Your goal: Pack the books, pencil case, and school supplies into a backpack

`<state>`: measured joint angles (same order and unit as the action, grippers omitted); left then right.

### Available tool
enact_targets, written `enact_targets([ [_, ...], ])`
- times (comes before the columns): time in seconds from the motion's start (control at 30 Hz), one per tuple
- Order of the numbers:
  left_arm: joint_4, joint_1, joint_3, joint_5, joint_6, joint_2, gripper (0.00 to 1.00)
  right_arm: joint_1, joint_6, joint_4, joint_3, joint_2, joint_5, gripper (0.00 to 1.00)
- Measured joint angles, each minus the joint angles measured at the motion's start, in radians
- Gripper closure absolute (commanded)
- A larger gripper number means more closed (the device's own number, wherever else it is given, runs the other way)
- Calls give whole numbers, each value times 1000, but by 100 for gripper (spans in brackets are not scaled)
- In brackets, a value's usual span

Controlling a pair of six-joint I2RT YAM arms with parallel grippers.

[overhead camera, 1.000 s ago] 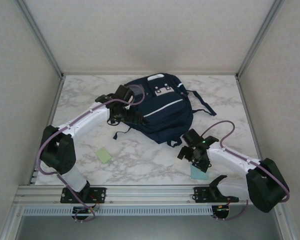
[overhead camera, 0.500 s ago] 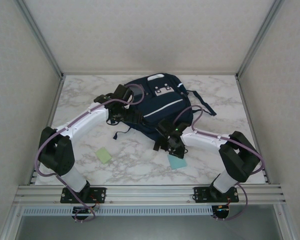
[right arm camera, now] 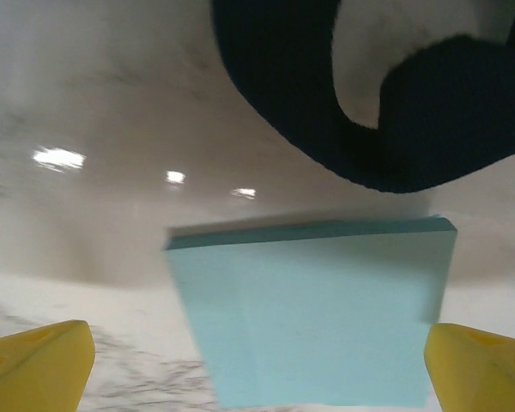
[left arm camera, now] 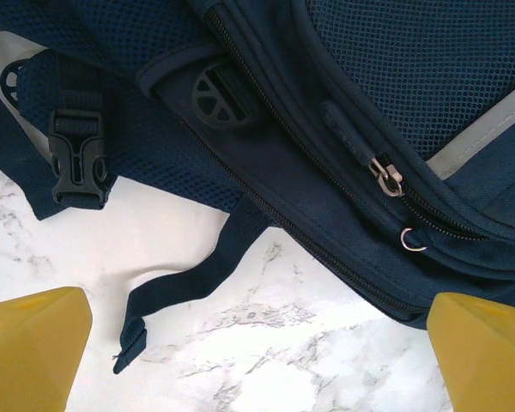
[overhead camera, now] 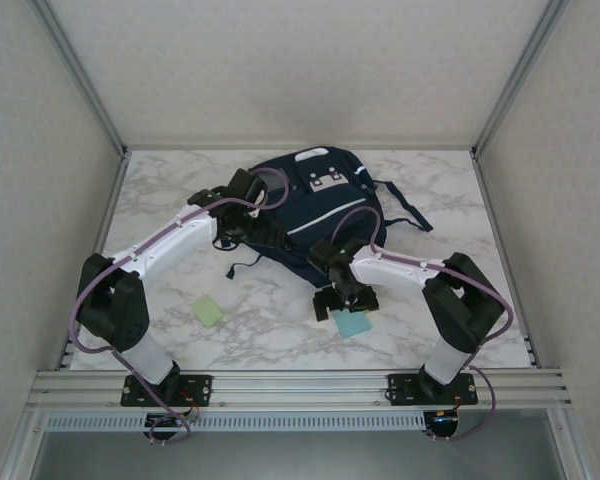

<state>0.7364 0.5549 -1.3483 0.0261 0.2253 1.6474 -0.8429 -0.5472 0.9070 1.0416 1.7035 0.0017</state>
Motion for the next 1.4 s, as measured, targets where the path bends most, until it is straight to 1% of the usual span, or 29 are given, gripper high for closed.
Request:
enact_targets([
  [0.2, 0, 0, 0, 1, 0, 0, 0, 0, 56, 31, -31, 15, 77, 1],
  [0.4, 0, 0, 0, 12, 0, 2, 0, 3, 64, -31, -74, -2, 48, 1],
  [0.57, 0, 0, 0, 15, 0, 2, 0, 14, 61, -83, -113, -26, 13, 3],
  [0.63, 0, 0, 0, 15, 0, 2, 0, 15, 60, -84, -113, -26, 11, 7],
  [0.87, 0, 0, 0, 14, 0, 2, 0, 15, 51, -78, -104, -27, -6, 30],
  [1.0, 0, 0, 0, 13, 0, 2, 0, 9, 42, -82, -102, -28, -14, 34],
  [1.2, 0, 0, 0, 9, -1, 2, 0, 8, 37, -84, -102, -36, -22, 35],
  [1.4, 0, 0, 0, -9, -4, 2, 0, 8, 31, -57, -92, -72, -22, 45],
])
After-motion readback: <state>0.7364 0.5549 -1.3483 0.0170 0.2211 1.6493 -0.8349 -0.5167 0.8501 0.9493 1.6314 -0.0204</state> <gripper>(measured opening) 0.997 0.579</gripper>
